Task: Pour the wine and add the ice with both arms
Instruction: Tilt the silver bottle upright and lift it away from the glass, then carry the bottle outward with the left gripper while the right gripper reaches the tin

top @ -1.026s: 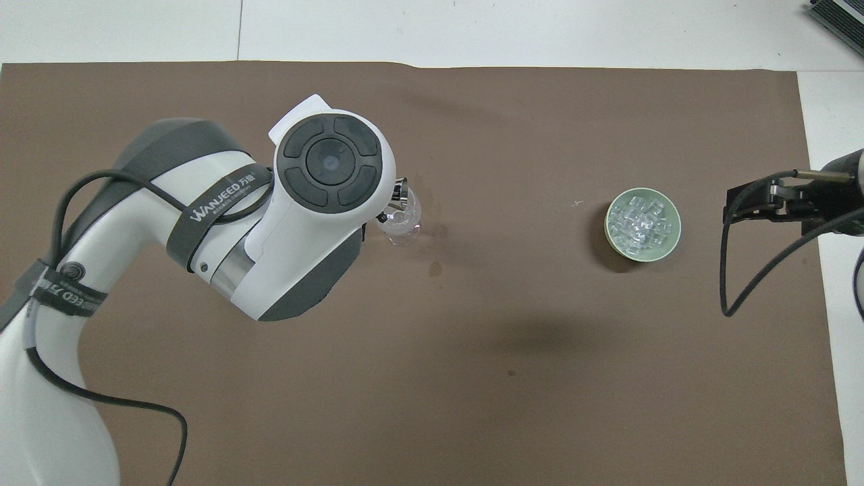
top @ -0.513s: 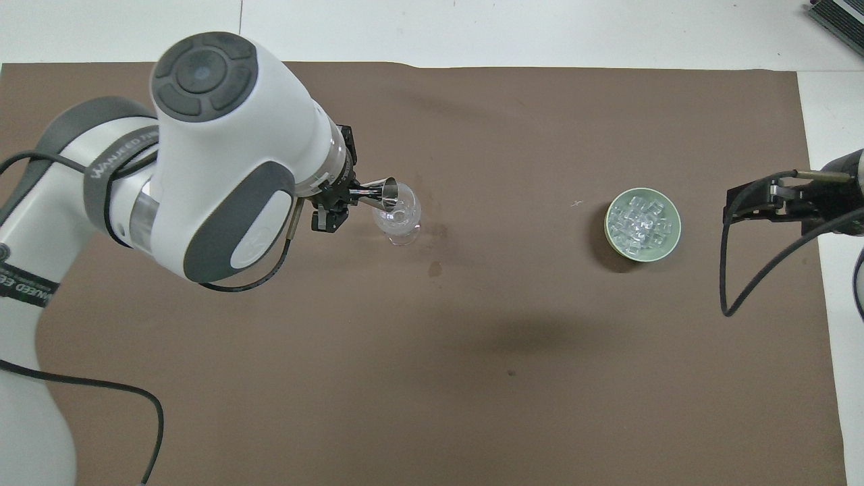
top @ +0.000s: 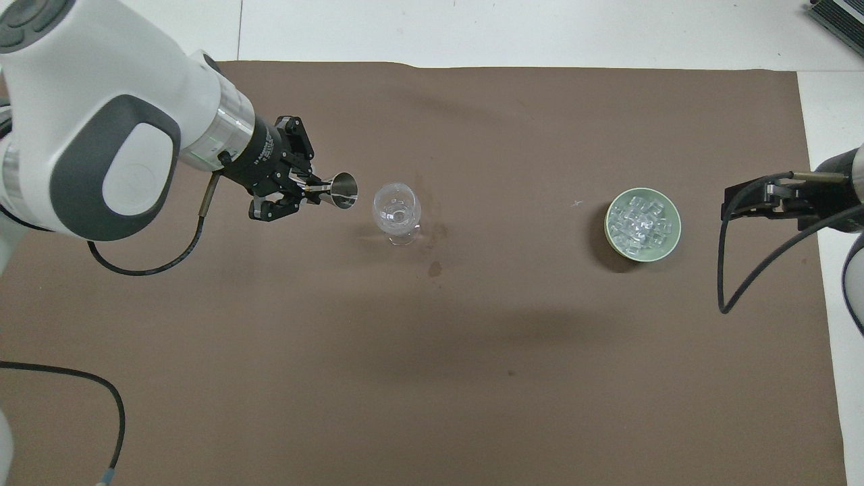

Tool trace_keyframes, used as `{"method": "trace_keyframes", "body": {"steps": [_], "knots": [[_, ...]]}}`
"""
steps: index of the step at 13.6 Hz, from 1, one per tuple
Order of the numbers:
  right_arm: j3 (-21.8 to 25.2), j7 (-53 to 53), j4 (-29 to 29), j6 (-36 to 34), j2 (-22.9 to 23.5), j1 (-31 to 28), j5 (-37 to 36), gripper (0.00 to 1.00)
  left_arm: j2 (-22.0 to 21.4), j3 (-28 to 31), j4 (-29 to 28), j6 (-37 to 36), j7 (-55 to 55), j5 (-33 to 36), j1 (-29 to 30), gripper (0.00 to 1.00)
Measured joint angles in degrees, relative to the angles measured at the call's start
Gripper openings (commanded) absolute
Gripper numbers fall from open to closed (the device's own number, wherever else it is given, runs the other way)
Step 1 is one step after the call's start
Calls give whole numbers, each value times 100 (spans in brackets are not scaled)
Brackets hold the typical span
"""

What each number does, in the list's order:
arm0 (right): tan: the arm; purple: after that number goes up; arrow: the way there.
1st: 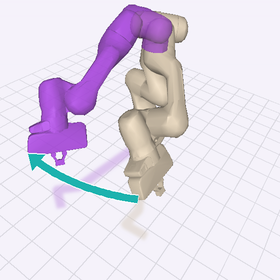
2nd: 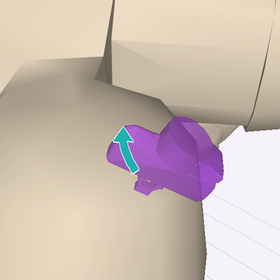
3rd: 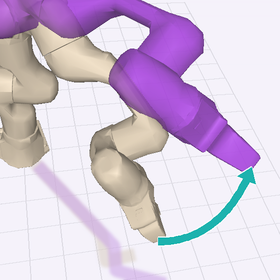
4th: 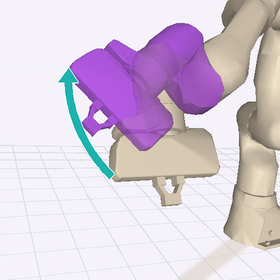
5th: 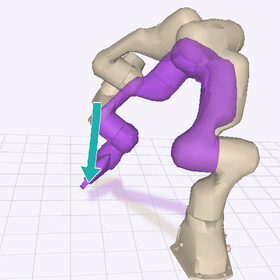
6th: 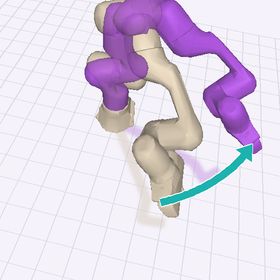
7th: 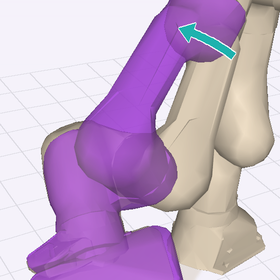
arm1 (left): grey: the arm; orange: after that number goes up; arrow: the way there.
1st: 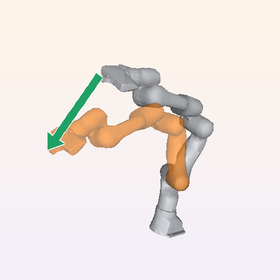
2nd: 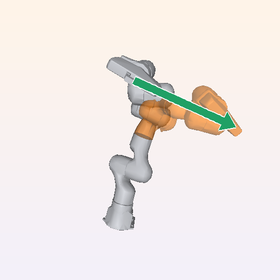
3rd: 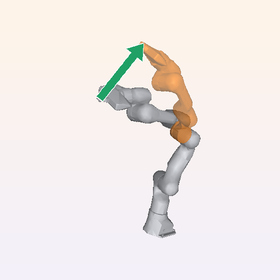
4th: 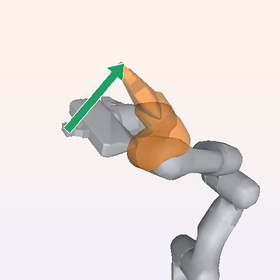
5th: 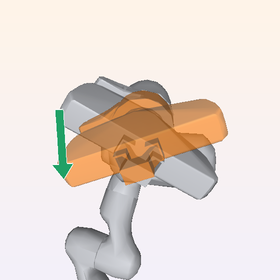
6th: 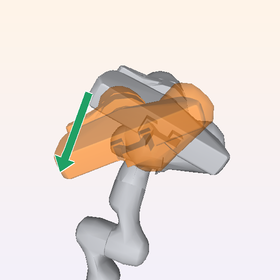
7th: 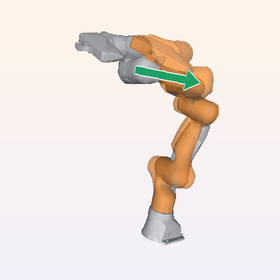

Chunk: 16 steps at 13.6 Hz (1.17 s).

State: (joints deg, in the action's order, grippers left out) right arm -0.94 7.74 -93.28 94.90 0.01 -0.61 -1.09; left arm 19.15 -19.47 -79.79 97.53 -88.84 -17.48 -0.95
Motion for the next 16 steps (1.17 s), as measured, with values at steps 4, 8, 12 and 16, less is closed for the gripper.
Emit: {"method": "trace_keyframes", "body": {"steps": [4, 8, 12, 16], "knots": [[1, -78, -451, 555, 8, -7, 0, 100, -6, 870, -7, -484, 1021, -1155, 5, 0], [-2, -81, -1035, 1288, 83, -5, 0, 100, 75, 1524, -141, -988, 1720, -1917, 34, 0], [-7, -214, -1226, 1642, 376, 8, 0, 100, 307, 2136, -354, -1512, 2489, -2571, 68, 0], [-7, -311, -1421, 2124, 659, 8, 0, 100, 576, 2662, -531, -1954, 3181, -3084, 138, 0]]}}
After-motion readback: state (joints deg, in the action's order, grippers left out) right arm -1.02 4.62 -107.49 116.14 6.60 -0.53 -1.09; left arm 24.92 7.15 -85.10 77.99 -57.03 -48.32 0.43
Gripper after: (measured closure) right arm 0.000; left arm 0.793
